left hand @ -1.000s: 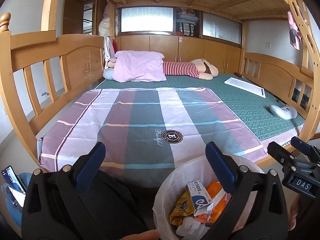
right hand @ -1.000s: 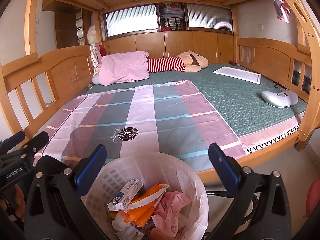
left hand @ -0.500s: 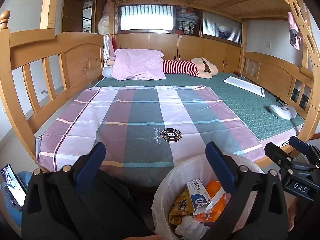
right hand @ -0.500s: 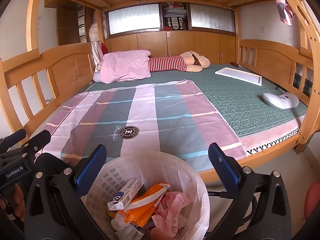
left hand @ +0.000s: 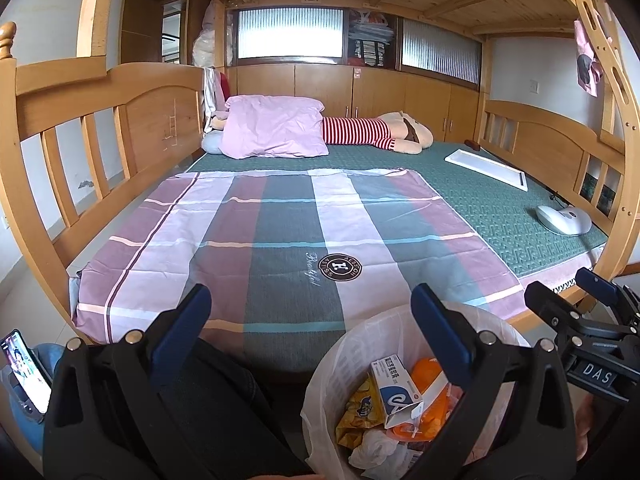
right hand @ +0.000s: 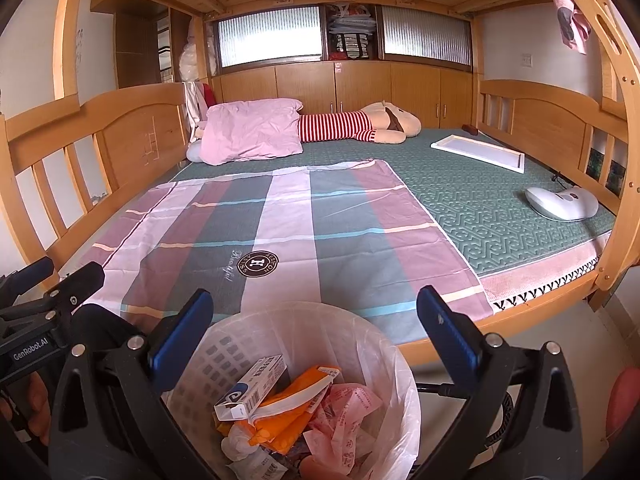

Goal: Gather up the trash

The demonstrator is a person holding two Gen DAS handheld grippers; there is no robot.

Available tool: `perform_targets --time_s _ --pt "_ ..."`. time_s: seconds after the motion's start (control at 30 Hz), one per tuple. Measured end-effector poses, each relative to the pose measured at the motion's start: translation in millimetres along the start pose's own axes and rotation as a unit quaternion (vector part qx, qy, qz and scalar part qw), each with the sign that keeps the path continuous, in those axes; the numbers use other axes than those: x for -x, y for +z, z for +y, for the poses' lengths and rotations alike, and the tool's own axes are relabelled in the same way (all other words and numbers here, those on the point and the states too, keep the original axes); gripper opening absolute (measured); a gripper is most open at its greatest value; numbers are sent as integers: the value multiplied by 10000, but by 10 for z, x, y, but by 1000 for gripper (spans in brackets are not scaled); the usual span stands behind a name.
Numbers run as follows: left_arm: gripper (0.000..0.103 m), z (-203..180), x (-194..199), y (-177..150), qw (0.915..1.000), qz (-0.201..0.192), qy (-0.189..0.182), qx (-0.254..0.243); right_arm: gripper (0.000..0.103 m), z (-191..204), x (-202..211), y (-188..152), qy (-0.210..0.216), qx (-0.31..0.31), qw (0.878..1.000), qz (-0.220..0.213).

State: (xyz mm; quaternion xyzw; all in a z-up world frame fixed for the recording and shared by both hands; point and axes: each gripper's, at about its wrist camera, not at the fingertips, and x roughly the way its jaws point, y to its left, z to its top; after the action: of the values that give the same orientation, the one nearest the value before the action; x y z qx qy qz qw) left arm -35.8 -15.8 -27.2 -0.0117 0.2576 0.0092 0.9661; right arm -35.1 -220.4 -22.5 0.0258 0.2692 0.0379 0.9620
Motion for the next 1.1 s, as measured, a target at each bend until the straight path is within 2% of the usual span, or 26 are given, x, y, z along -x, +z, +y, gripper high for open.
perform_targets --time_s 1.1 --pt "99 16 -40 -76 10000 46 -17 72 99 23 -55 -52 20 -47 10000 75"
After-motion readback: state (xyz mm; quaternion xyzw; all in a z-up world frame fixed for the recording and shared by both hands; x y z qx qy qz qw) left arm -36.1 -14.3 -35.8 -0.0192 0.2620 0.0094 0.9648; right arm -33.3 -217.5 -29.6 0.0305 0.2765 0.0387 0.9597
